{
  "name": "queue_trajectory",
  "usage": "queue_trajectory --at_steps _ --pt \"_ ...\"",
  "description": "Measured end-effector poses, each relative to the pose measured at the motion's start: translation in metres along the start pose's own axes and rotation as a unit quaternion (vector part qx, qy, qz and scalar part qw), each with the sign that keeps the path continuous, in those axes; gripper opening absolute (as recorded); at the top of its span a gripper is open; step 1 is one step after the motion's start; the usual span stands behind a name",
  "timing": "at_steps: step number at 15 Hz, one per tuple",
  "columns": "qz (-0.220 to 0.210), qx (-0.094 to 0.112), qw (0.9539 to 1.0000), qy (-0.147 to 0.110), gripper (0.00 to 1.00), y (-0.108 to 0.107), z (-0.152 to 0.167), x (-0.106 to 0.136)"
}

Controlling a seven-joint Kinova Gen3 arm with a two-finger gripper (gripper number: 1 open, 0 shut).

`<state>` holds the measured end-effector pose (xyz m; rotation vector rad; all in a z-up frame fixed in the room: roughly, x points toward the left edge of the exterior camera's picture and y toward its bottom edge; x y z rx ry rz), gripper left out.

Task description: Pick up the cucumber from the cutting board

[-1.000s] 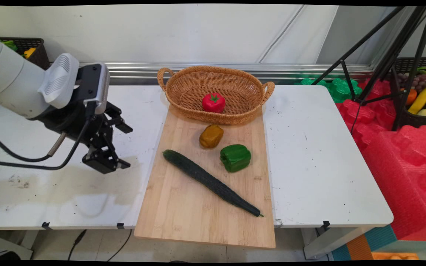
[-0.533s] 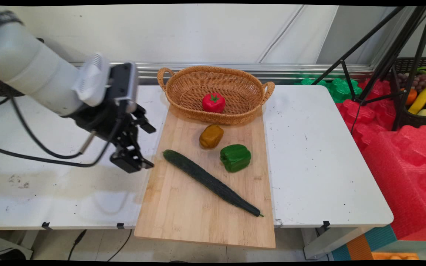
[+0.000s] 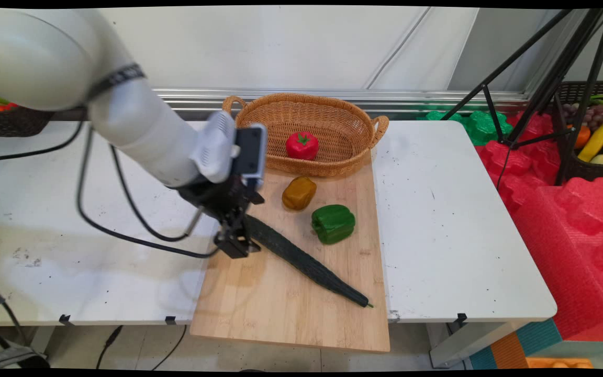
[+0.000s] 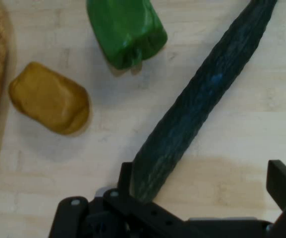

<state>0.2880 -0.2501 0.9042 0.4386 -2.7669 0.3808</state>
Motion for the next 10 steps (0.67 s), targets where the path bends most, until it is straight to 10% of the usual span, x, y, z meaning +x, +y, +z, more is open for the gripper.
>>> queue_trajectory --at_steps 10 --pt "0.082 -0.033 0.9953 -0.039 1.0 -0.007 0.087 0.039"
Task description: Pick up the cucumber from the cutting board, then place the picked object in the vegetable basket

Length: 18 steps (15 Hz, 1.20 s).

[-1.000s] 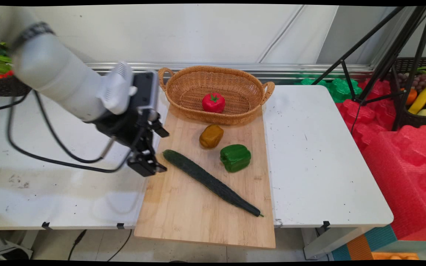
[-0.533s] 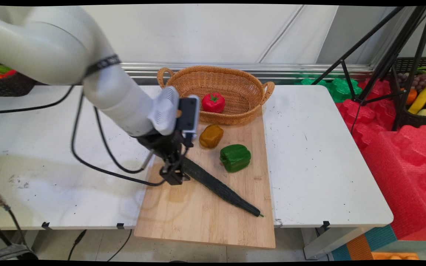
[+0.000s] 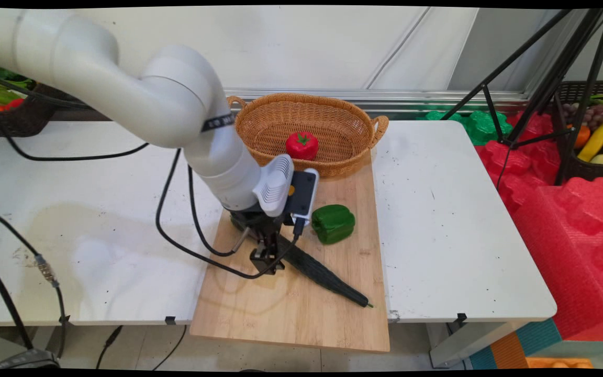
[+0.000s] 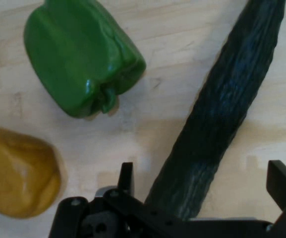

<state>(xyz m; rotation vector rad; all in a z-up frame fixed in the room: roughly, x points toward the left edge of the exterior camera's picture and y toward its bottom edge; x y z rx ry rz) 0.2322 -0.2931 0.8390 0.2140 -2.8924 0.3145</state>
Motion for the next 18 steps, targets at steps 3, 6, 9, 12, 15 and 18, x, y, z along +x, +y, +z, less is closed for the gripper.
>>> queue_trajectory --at_steps 3,6,9,12,15,18 --pt "0.019 -0.008 0.9998 -0.005 1.0 -0.003 0.013 0.005" --pt "0.039 -0.015 0.9991 -0.006 1.0 -0.005 0.024 0.009" --pt "0.054 -0.017 0.9984 -0.005 0.0 -0.005 0.026 0.011" --pt "0.076 -0.017 0.997 -0.004 0.0 -0.001 0.02 0.008" --pt "0.096 -0.026 0.9951 -0.002 0.0 0.006 0.006 0.0" --pt "0.099 -0.028 0.9947 0.01 0.0 0.011 -0.015 -0.009"
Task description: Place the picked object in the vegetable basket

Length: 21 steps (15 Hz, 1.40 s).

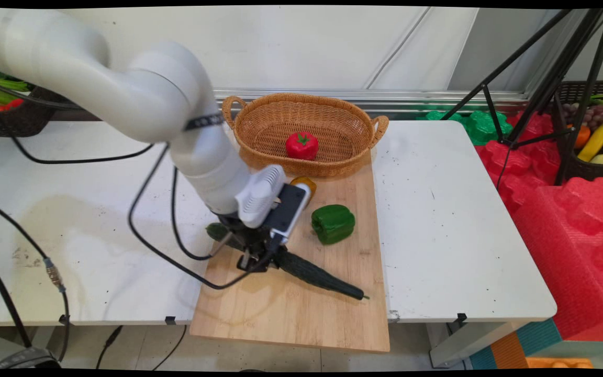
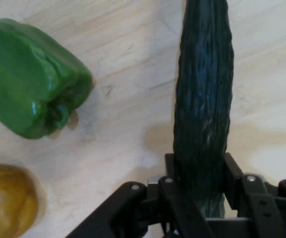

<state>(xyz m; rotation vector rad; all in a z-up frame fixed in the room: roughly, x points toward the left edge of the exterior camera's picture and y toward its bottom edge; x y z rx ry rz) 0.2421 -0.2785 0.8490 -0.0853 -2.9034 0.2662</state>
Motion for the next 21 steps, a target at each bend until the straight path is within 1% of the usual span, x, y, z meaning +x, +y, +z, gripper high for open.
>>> queue_trajectory --at_steps 3,6,8,9,10,12,13,14,15,16,17,19,20,21 --pt "-0.02 0.008 0.9996 0.018 0.0 0.004 -0.027 -0.007" --pt "-0.055 0.024 0.9975 0.038 0.0 0.003 -0.056 -0.011" --pt "-0.082 0.04 0.9946 0.05 0.0 -0.002 -0.074 -0.013" --pt "-0.099 0.051 0.992 0.058 0.0 -0.007 -0.085 -0.014" --pt "-0.121 0.067 0.9881 0.068 0.0 -0.016 -0.096 -0.016" --pt "-0.162 0.097 0.9783 0.086 0.0 -0.038 -0.11 -0.018" --pt "-0.175 0.105 0.9749 0.09 0.0 -0.046 -0.113 -0.019" --pt "-0.192 0.118 0.9696 0.095 0.0 -0.057 -0.116 -0.02" --pt "-0.203 0.126 0.9661 0.098 0.0 -0.065 -0.117 -0.02" --pt "-0.218 0.138 0.9608 0.102 0.0 -0.076 -0.118 -0.019" --pt "-0.227 0.146 0.9573 0.104 0.0 -0.084 -0.118 -0.019" --pt "-0.248 0.166 0.9483 0.109 0.0 -0.104 -0.115 -0.017" --pt "-0.26 0.176 0.9428 0.112 0.0 -0.116 -0.113 -0.016" --pt "-0.274 0.187 0.9362 0.116 0.0 -0.13 -0.109 -0.015"
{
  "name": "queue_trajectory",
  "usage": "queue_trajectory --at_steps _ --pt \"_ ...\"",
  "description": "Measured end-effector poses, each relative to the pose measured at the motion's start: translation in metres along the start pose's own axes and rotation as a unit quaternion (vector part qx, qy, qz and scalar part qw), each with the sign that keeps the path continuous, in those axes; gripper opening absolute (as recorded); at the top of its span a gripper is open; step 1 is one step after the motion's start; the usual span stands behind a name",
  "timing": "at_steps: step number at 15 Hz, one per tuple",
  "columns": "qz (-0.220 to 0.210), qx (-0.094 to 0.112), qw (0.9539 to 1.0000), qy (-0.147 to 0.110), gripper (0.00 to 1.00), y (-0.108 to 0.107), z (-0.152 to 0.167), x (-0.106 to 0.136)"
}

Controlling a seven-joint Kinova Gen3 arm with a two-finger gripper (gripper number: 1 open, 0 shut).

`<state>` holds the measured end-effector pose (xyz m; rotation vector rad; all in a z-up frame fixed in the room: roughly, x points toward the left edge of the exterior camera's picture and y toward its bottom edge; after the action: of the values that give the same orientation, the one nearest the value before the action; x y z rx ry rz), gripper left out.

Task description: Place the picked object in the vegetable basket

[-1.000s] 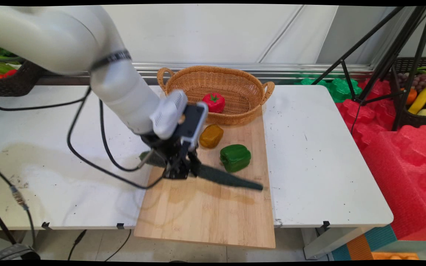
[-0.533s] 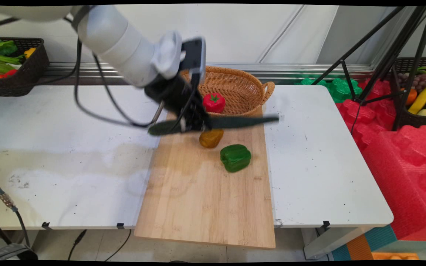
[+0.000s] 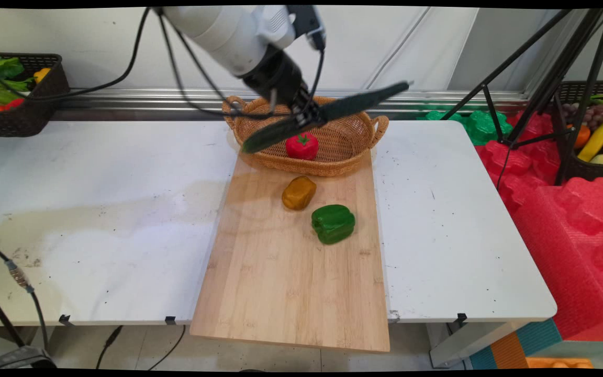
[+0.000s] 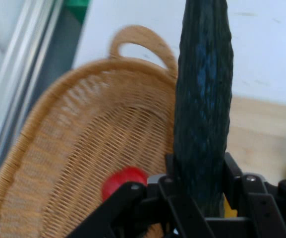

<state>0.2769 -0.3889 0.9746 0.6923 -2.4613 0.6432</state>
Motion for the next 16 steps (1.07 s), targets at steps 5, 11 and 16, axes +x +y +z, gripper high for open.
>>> queue_trajectory --at_steps 5,11,16 --pt "-0.082 0.055 0.995 0.018 0.0 -0.044 0.048 0.018" --pt "-0.157 0.089 0.9834 0.019 0.0 -0.078 0.09 0.013" --pt "-0.214 0.108 0.9709 0.012 0.0 -0.104 0.124 -0.006"
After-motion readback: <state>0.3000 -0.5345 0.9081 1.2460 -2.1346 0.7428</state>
